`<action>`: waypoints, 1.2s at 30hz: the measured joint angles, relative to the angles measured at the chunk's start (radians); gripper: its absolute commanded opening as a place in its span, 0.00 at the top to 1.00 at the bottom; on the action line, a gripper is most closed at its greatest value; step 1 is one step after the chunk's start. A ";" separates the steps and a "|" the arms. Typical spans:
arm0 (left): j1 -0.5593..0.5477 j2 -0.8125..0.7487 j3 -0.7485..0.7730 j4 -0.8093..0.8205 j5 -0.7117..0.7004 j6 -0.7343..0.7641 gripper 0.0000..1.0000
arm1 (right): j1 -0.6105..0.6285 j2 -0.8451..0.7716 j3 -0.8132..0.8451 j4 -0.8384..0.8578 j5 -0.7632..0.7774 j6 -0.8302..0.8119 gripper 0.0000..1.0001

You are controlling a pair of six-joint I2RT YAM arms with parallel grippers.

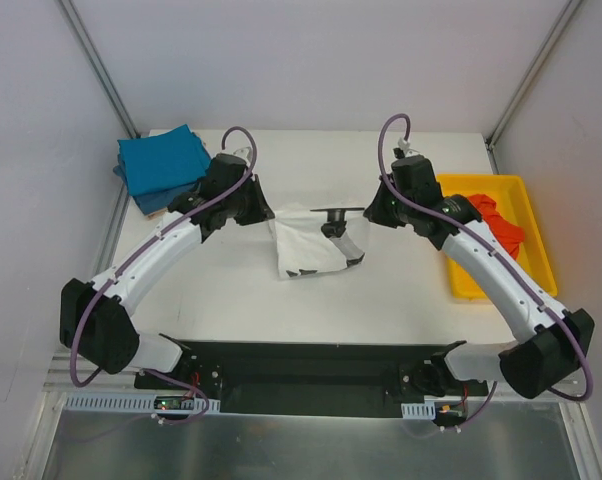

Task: Fold and stack the t-shirts
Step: Fold the long partially folded tshirt into a neat square

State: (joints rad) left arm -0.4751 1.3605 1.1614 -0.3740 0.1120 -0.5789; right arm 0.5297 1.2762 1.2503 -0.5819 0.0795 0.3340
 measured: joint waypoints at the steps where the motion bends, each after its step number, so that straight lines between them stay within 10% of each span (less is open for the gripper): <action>1: 0.008 0.017 0.016 0.000 0.004 0.003 1.00 | -0.008 0.017 0.012 0.001 -0.006 -0.005 0.99; 28: 0.144 0.535 0.303 0.014 -0.035 0.015 1.00 | -0.164 0.785 0.486 0.087 -0.208 -0.111 0.98; 31: 0.160 0.602 0.332 0.016 -0.026 0.014 0.94 | -0.167 0.850 0.521 0.098 -0.210 -0.109 0.86; 34: 0.176 0.639 0.344 0.016 -0.006 0.013 0.62 | -0.169 0.909 0.559 0.107 -0.218 -0.108 0.63; 35: 0.183 0.645 0.347 0.016 -0.004 0.019 0.48 | -0.171 0.930 0.579 0.107 -0.220 -0.109 0.29; 36: 0.190 0.649 0.350 0.014 0.005 0.016 0.35 | -0.174 0.950 0.599 0.106 -0.225 -0.111 0.17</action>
State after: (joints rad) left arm -0.2848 2.0098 1.5116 -0.3603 0.1169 -0.5625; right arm 0.3557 2.2261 1.8492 -0.4759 -0.1455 0.2234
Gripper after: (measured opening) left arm 0.321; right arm 0.340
